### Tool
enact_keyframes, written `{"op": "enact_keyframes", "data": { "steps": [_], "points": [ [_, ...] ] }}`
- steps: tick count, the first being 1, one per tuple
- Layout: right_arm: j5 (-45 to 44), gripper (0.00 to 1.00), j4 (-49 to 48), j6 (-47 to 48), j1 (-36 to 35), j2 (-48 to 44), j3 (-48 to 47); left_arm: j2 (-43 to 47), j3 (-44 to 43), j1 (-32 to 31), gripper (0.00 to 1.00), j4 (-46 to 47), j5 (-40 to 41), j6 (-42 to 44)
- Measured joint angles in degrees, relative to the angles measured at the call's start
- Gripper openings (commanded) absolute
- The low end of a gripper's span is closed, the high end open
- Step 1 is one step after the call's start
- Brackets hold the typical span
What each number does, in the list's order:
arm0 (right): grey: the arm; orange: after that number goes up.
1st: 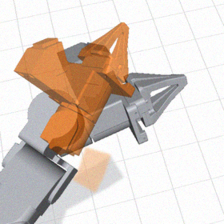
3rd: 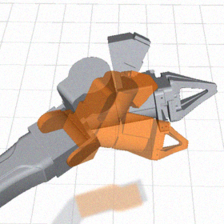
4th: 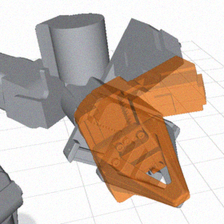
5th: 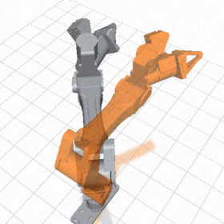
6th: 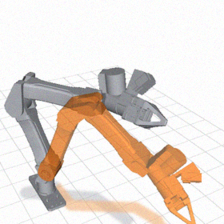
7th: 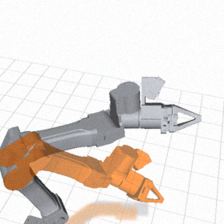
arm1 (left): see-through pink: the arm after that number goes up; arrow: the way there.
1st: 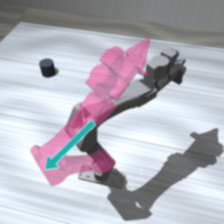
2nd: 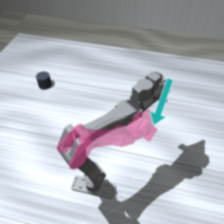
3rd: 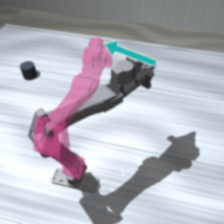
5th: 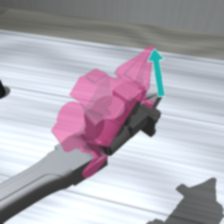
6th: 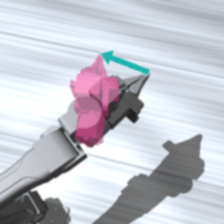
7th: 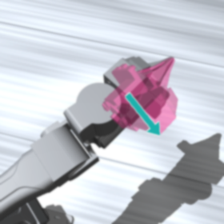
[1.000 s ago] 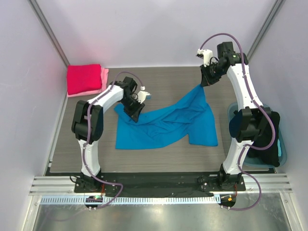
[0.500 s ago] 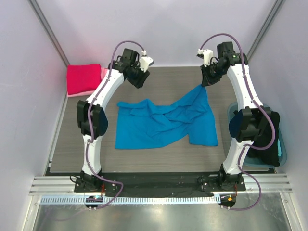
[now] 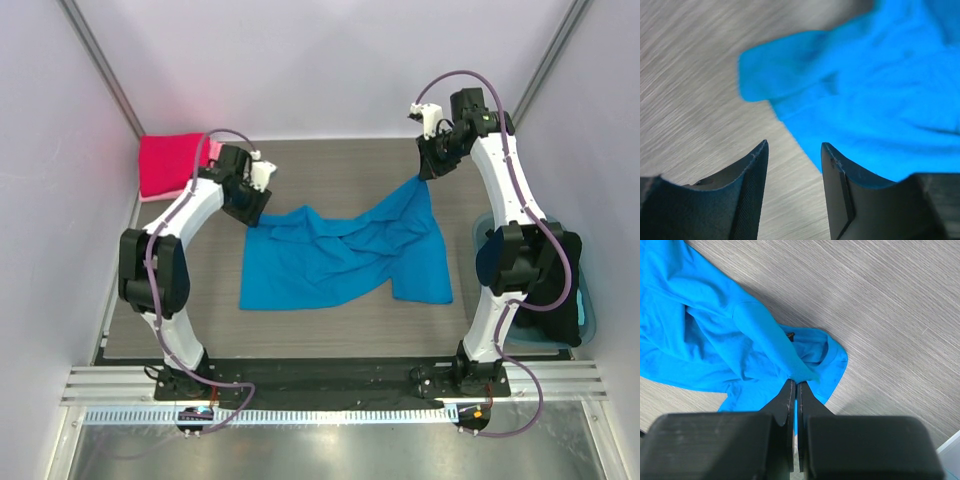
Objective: Fold and stack the t-shirts
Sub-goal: Flatten the tshirt out
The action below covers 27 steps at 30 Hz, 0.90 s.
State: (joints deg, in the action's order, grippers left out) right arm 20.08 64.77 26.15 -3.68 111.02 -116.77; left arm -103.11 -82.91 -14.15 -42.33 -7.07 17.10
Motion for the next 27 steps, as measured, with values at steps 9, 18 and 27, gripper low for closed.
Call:
{"op": "enact_keyframes", "data": {
  "steps": [9,18,27],
  "points": [
    [-0.15,0.01,-0.02,0.02,0.0,0.02,0.02,-13.14,-11.1,6.27,0.38,-3.85,-6.12,-5.05],
    [-0.83,0.01,-0.02,0.24,0.0,0.02,0.35,-17.05,-12.76,6.8,0.35,-7.15,-8.79,-6.19],
    [-0.87,0.01,-0.02,0.22,0.0,0.61,0.33,-17.03,-11.13,7.06,0.35,-7.5,-9.07,-6.19]
  ]
}}
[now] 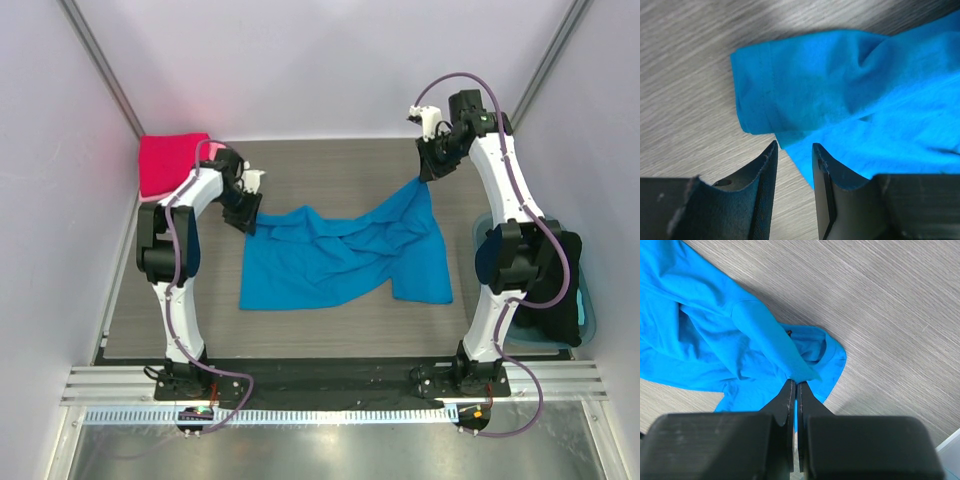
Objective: Fold and stack the t-shirts
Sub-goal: Flatten the tshirt out
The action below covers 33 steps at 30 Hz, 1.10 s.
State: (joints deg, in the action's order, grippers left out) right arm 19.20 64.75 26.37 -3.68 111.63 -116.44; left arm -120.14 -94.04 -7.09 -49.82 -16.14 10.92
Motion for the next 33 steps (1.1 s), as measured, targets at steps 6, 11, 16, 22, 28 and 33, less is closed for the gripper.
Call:
{"op": "enact_keyframes", "data": {
  "steps": [6,11,16,22,28,33],
  "points": [
    [-0.02,0.01,0.0,0.0,0.0,0.5,0.0,-0.26,0.31,0.0,0.34,-0.44,0.0,0.04],
    [-0.04,0.01,0.0,0.0,0.0,0.5,0.0,-1.66,-0.42,0.0,0.33,-0.68,0.0,0.02],
    [-0.07,0.01,0.0,0.02,0.0,0.5,0.0,-2.49,-0.57,0.02,0.28,-0.83,0.0,0.04],
    [-0.07,0.01,0.0,0.02,0.0,0.5,0.0,-2.6,-0.76,0.09,0.24,-0.85,0.04,0.04],
    [-0.04,0.01,0.0,0.02,0.0,0.5,0.0,-2.6,-0.76,0.13,0.08,-0.85,0.13,0.11],
    [-0.07,0.01,0.0,0.02,0.0,0.52,-0.04,-2.58,-0.96,0.15,0.0,-1.09,0.07,0.28]
  ]
}}
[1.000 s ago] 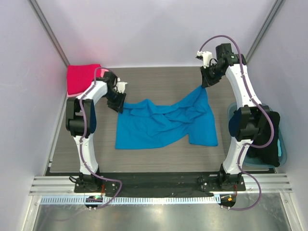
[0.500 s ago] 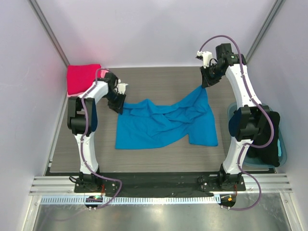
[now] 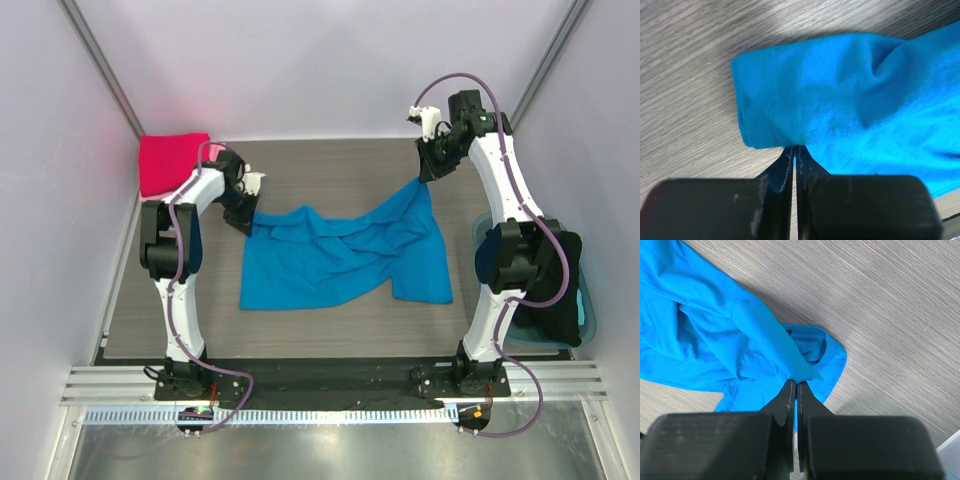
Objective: Fold and stack the t-shirts
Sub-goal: Flatten the tshirt out
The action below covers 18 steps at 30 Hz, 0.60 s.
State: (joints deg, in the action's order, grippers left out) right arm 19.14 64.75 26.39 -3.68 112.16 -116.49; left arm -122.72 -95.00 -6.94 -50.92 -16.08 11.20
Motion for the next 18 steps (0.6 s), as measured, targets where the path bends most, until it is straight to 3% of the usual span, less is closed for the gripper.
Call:
{"op": "enact_keyframes", "data": {
  "steps": [7,13,18],
  "points": [
    [-1.51,0.01,-0.04,-0.04,0.0,-0.02,-0.22,3.72,-0.04,0.0,0.0,-0.59,0.96,1.14],
    [-8.52,0.01,-2.38,-1.64,0.0,-1.81,-1.07,13.6,-3.06,0.83,0.0,-2.56,2.05,2.01],
    [-13.68,0.01,-5.31,-4.15,0.31,-8.98,-1.57,23.93,-7.78,2.67,0.0,-3.3,2.56,3.34]
  ]
}}
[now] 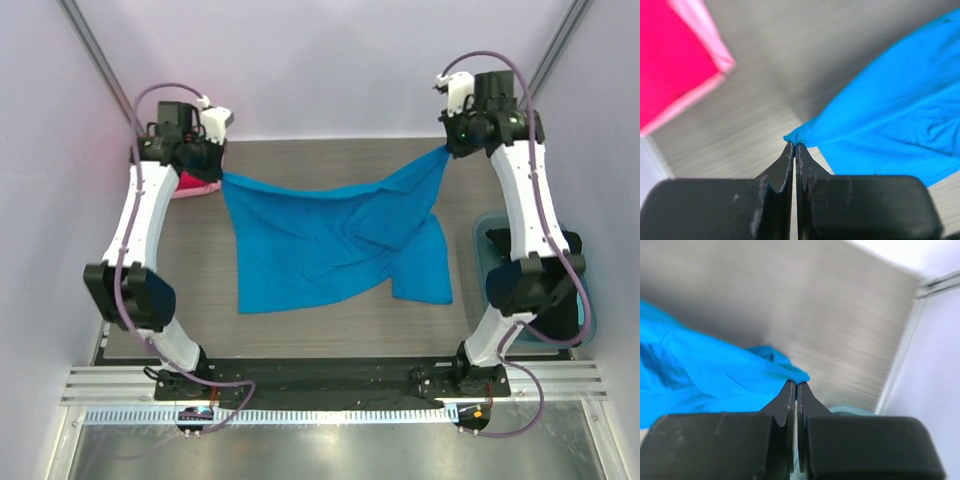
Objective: Fold and stack the t-shirts
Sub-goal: Flatten the tshirt out
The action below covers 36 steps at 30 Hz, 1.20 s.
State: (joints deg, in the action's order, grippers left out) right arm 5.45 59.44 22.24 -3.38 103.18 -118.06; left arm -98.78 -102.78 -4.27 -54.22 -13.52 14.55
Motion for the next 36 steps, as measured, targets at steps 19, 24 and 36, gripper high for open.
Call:
{"op": "enact_keyframes", "data": {
  "steps": [19,24,36],
  "points": [
    [2.75,0.01,-1.07,-4.79,2.38,-36.33,1.77,31.71,-6.47,6.29,0.0,-0.61,4.33,2.08],
    [5.44,0.01,3.1,-4.07,2.38,-43.6,-4.28,39.5,-13.03,6.29,0.0,-2.71,4.37,1.92],
    [10.16,0.01,10.91,-1.36,5.25,-54.84,-24.26,55.8,-24.11,6.47,0.0,-7.74,4.28,1.66]
  ]
}}
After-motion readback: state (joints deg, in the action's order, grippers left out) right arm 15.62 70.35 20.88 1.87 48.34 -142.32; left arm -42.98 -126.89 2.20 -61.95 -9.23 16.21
